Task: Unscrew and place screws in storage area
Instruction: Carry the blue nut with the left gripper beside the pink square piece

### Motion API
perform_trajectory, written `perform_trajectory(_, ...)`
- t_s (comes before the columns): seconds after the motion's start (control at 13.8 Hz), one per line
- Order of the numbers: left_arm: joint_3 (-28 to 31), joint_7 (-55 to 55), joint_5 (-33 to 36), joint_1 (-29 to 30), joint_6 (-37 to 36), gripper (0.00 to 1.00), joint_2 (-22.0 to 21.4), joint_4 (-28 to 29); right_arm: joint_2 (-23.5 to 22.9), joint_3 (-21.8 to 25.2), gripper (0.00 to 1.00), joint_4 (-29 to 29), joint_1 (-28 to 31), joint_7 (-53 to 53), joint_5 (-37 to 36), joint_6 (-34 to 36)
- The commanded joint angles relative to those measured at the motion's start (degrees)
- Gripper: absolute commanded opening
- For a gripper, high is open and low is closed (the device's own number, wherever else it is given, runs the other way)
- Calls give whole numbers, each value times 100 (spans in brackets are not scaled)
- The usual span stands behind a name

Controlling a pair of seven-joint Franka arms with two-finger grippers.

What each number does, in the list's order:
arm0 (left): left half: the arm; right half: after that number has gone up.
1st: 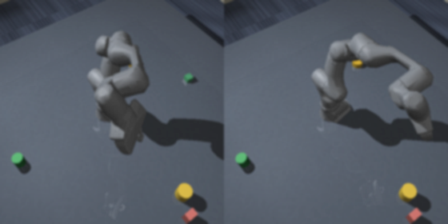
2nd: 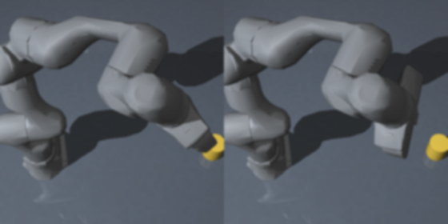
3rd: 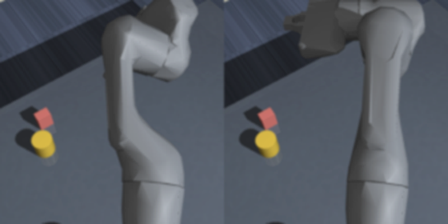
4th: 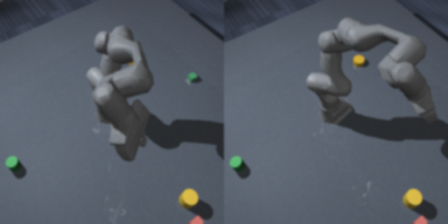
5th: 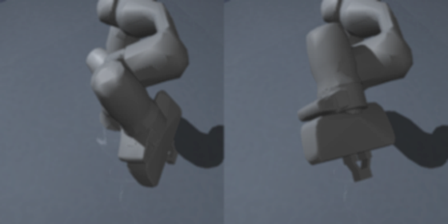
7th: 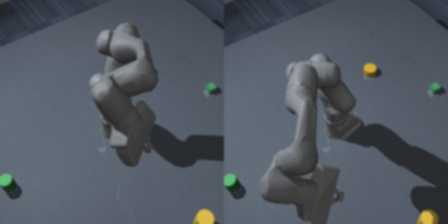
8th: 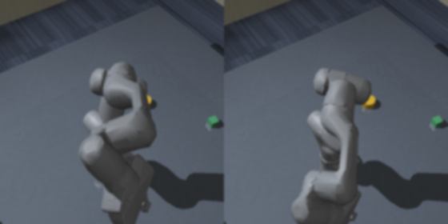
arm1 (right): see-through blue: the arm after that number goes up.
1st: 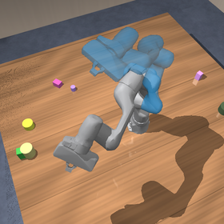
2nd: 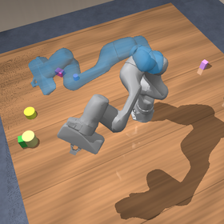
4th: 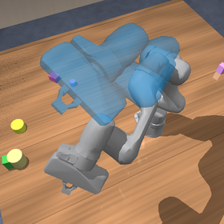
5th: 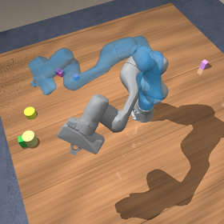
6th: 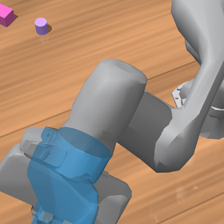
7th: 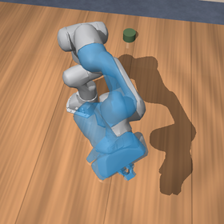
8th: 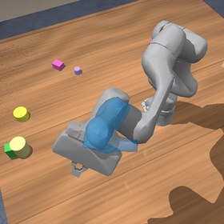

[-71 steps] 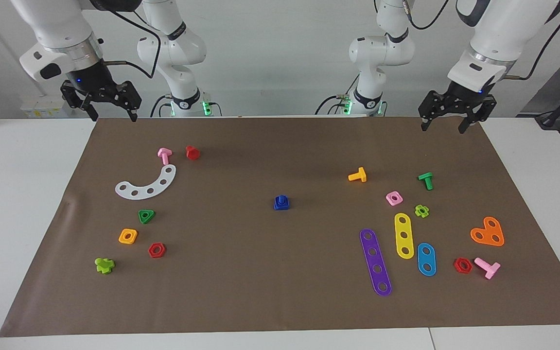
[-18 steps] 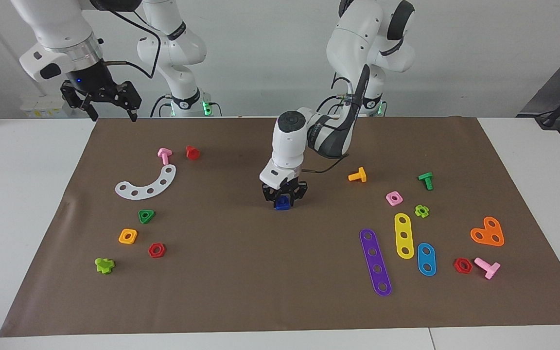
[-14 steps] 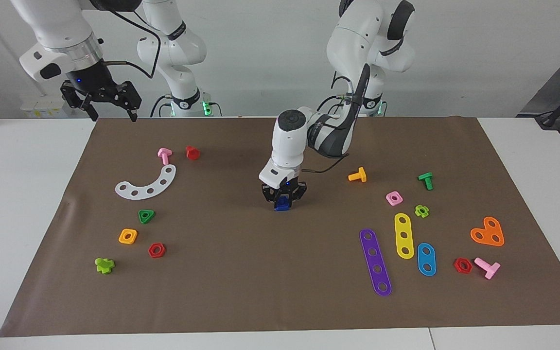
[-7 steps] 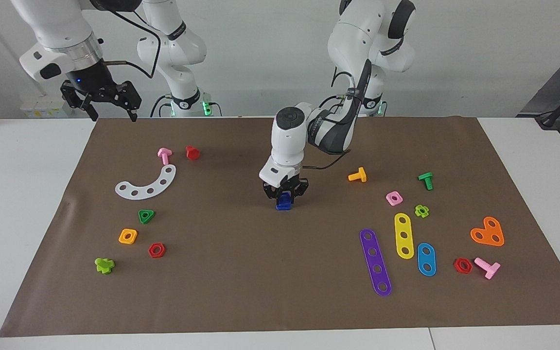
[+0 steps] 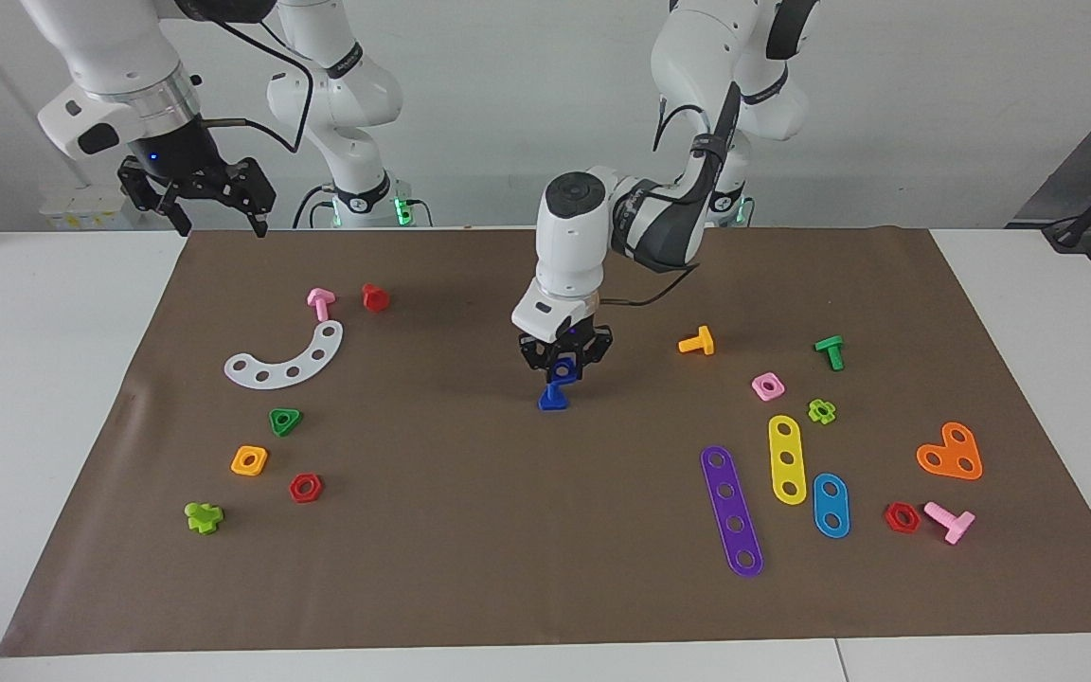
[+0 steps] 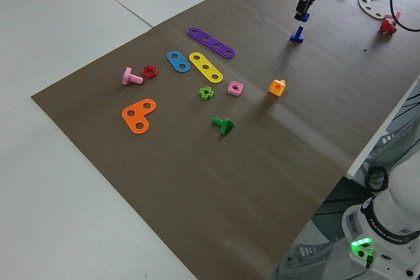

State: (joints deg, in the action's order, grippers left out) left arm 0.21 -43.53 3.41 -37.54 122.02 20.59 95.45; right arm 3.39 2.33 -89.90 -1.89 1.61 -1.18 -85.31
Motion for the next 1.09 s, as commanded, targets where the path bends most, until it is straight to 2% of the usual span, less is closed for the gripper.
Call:
perform_trajectory(0.0,-30,457,125,395,-12,11,-300,508,83,-14,100,-63,31,41,74,23)
perform_trajectory(0.15,-30,958,116,729,276,12,-432,894,83,-14,100,-63,31,41,74,23)
perform_trajectory(0.36,-30,1573,125,1204,1374,12,-538,1623,83,-14,100,-63,31,41,74,23)
perform_trajectory(0.65,-30,2786,116,1828,1632,11,-617,2038,135,21,100,-63,40,15,74,23)
perform_trajectory(0.94,-30,3306,125,2146,1780,6,-758,2512,215,-31,100,-264,5,-12,83,-282)
perform_trajectory(1.02,-30,3377,116,2155,1998,6,-758,2644,162,-66,100,-273,-204,84,92,-397)
